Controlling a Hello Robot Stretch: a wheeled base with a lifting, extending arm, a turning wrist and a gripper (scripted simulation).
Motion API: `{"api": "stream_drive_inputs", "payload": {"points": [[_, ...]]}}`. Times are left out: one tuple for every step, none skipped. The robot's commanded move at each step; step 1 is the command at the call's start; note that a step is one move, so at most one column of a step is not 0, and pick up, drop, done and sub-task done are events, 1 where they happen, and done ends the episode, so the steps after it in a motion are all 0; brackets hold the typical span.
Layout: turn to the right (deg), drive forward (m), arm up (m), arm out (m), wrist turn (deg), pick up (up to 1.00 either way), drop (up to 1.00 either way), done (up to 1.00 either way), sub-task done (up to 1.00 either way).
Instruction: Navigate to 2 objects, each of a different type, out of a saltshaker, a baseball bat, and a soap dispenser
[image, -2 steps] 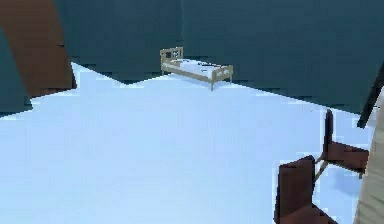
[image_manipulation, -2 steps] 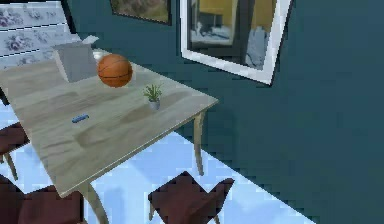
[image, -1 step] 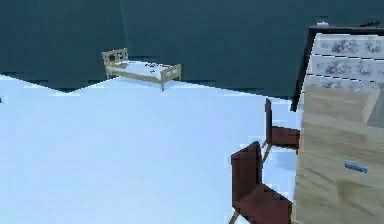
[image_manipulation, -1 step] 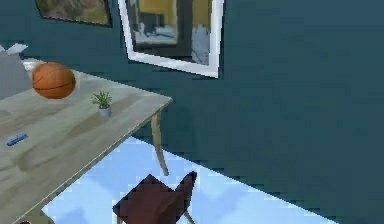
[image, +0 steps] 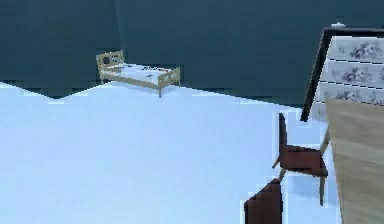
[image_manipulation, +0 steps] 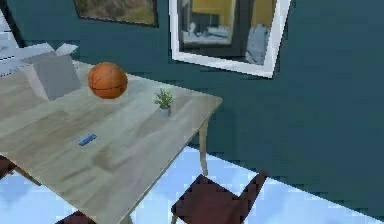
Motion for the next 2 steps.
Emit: {"api": "stream_drive_inputs", "payload": {"points": [[-45.0, 0.00, 0.00, 0.00, 0.0, 0.00, 0.00, 0.00, 0.00], [0.0, 1.00, 0.00, 0.00, 0.0, 0.00, 0.00, 0.00, 0.00]]}}
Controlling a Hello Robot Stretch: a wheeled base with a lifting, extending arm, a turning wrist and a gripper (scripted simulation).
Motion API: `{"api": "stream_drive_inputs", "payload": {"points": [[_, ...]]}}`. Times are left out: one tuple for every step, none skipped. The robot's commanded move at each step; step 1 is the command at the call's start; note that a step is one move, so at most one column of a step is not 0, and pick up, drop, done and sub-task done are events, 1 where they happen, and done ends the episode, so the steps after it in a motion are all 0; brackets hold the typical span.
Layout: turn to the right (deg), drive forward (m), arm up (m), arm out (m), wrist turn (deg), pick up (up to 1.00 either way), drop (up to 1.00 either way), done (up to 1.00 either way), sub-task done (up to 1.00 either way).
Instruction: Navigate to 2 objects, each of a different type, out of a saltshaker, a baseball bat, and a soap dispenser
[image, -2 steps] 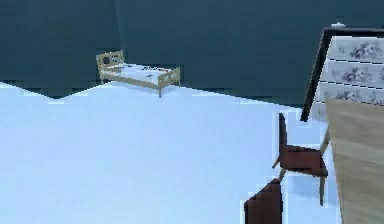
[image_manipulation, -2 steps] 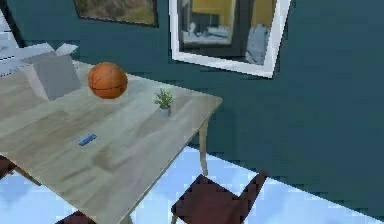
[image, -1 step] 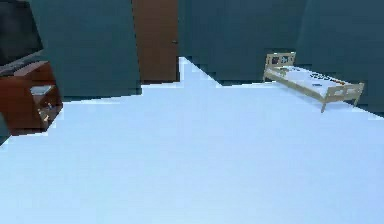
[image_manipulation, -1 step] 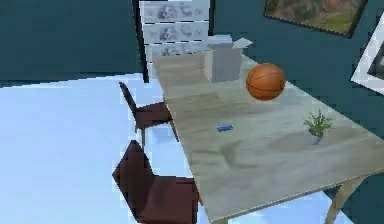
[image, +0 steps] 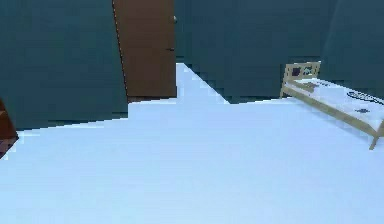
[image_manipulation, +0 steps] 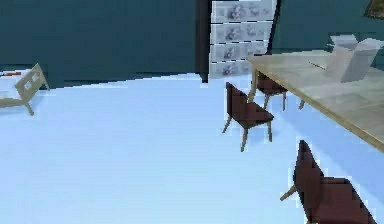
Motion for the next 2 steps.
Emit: {"api": "stream_drive_inputs", "payload": {"points": [[0.0, 1.00, 0.00, 0.00, 0.0, 0.00, 0.00, 0.00, 0.00], [0.0, 1.00, 0.00, 0.00, 0.0, 0.00, 0.00, 0.00, 0.00]]}}
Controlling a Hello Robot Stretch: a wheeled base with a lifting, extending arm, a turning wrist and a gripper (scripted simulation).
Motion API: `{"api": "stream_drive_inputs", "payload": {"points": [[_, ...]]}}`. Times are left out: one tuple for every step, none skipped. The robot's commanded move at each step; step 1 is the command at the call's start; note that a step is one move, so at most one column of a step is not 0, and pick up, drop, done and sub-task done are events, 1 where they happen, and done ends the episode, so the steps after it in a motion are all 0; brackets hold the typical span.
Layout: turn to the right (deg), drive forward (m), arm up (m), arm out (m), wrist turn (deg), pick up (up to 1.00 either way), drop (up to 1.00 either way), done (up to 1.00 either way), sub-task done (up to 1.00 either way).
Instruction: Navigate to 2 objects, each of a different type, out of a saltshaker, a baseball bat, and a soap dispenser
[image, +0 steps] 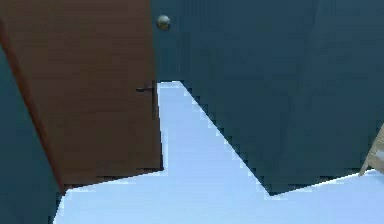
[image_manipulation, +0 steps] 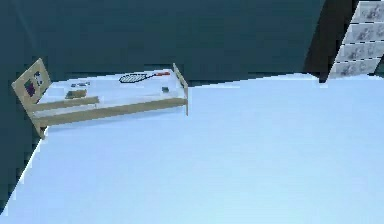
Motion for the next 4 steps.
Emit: {"api": "stream_drive_inputs", "payload": {"points": [[0.0, 1.00, 0.00, 0.00, 0.0, 0.00, 0.00, 0.00, 0.00], [-6.0, 0.00, 0.00, 0.00, 0.0, 0.00, 0.00, 0.00, 0.00], [0.0, 0.50, 0.00, 0.00, 0.0, 0.00, 0.00, 0.00, 0.00], [-9.0, 0.00, 0.00, 0.00, 0.0, 0.00, 0.00, 0.00, 0.00]]}}
